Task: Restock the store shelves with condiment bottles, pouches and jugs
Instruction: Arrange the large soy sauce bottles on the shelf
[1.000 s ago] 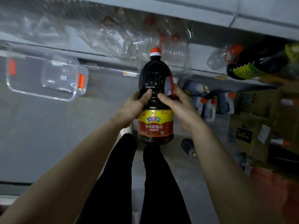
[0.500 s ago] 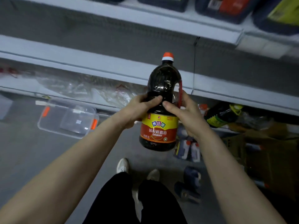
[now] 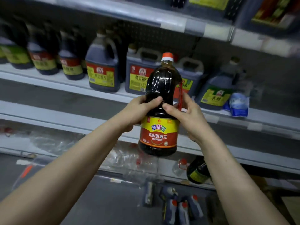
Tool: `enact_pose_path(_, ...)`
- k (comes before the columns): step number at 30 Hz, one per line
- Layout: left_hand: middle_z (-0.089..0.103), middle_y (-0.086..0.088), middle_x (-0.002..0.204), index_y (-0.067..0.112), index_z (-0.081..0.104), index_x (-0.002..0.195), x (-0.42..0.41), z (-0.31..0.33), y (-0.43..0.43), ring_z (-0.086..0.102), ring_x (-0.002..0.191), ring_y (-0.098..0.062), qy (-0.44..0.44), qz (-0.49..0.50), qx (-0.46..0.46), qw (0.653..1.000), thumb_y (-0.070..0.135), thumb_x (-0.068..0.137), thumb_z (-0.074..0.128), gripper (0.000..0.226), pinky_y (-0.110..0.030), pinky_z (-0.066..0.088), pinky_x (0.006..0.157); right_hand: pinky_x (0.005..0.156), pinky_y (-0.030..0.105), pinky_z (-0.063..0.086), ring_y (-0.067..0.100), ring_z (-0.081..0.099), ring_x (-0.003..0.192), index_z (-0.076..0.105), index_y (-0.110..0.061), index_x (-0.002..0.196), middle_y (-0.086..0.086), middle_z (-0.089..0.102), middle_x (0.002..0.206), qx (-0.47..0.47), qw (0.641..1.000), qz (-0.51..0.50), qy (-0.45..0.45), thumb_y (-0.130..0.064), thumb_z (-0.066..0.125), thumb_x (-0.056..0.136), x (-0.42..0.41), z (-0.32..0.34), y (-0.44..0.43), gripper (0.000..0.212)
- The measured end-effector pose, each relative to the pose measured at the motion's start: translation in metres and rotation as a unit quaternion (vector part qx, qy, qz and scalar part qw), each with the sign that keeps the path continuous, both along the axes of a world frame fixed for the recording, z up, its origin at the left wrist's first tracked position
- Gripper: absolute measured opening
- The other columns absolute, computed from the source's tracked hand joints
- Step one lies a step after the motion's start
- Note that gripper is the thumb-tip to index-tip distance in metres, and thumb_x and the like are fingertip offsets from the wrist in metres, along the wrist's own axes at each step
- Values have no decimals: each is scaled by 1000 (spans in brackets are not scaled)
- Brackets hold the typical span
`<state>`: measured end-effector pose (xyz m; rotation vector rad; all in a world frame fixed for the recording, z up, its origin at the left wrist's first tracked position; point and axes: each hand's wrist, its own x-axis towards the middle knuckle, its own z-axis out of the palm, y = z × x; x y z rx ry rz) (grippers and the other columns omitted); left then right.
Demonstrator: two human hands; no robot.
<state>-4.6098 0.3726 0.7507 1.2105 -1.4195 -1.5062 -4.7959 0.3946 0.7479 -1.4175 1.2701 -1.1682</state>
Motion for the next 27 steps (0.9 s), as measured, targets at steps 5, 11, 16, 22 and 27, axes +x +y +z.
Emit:
enact_pose_path(5,71,7,108,27,58,127,-1,54,0,70,89,-6,8,-3,-69,998,47,91,60,41,-24,50,64,77,21,58,3,69,104,50,-33,141,-14,72,115,-80,997,7,19,-33,83,80,-3,55,-2,69)
enact_pose_path(11,76,8,101,25,65,117,11,109,-3,72,89,-4,49,5,-145,988,42,89,64,33,-17,55,63,81,22,59,2,68,108,54,-36,134,-18,70,118,-158,986,38,19,-37,82,77,8,116,-3,64)
enact_pose_path(16,76,6,106,28,66,115,39,154,-9,72,97,-8,51,19,-201,978,50,80,67,41,-23,57,75,86,28,59,10,69,110,54,-29,138,-7,72,121,-210,976,63,9,-28,81,83,36,161,-17,61)
enact_pose_path(22,73,1,114,19,61,130,93,188,-28,71,97,-6,38,34,-241,969,40,92,64,43,-16,56,71,83,30,60,15,71,110,53,-38,137,-7,72,121,-248,966,78,-6,-35,84,79,89,190,-43,65)
enact_pose_path(27,71,0,120,19,57,135,153,201,-44,69,107,-12,40,28,-249,967,48,82,66,61,-29,56,90,84,31,60,13,69,113,57,-49,129,-9,72,121,-270,960,74,-15,-39,85,76,150,200,-65,61)
